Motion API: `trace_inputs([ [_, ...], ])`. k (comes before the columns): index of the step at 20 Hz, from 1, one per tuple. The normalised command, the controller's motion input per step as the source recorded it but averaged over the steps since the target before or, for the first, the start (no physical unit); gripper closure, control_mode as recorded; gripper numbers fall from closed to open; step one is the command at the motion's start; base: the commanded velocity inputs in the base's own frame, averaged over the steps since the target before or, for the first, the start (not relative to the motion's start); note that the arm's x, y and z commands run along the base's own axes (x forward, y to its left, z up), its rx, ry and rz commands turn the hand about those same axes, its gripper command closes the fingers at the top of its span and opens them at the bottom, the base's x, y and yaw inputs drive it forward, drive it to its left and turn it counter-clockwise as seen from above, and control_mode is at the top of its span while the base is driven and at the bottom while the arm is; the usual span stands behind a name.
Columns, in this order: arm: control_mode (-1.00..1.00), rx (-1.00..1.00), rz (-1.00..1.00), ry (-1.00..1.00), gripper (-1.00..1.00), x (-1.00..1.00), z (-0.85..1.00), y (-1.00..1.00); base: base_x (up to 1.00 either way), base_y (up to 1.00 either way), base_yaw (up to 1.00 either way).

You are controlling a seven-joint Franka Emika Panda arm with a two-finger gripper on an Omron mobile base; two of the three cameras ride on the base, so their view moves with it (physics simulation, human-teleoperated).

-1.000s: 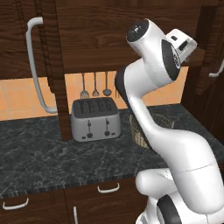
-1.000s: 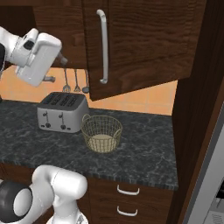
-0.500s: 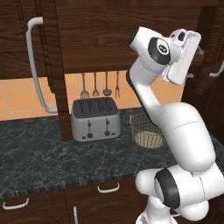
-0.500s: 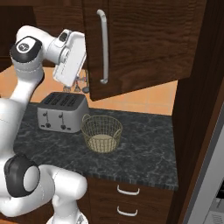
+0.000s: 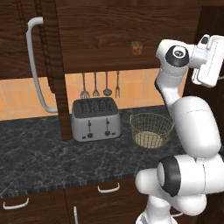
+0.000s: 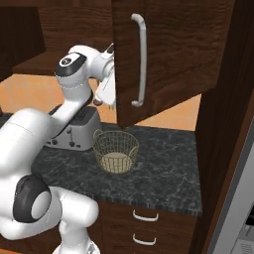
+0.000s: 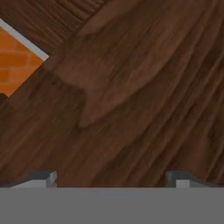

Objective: Open the cabinet, pick up the bread from the cabinet and place it in the basket. Then move the basket to the dining counter.

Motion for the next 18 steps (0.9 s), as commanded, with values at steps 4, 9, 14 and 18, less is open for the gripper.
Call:
trace_inputs([
  [4, -1.0, 0.04, -0.11, 0.09, -1.0, -0.49, 0.0, -1.0, 0.0, 0.0, 0.0],
  [9, -1.0, 0.1, -0.01, 0.0, -1.0, -0.05, -0.02, -1.0, 0.0, 0.0, 0.0],
  [14, -1.0, 0.05, 0.01, 0.0, -1.0, 0.0, 0.0, -0.97, 0.0, 0.0, 0.0],
  [18, -1.0, 0.09, 0.03, 0.0, -1.0, -0.02, -0.02, -0.46, 0.0, 0.0, 0.0],
])
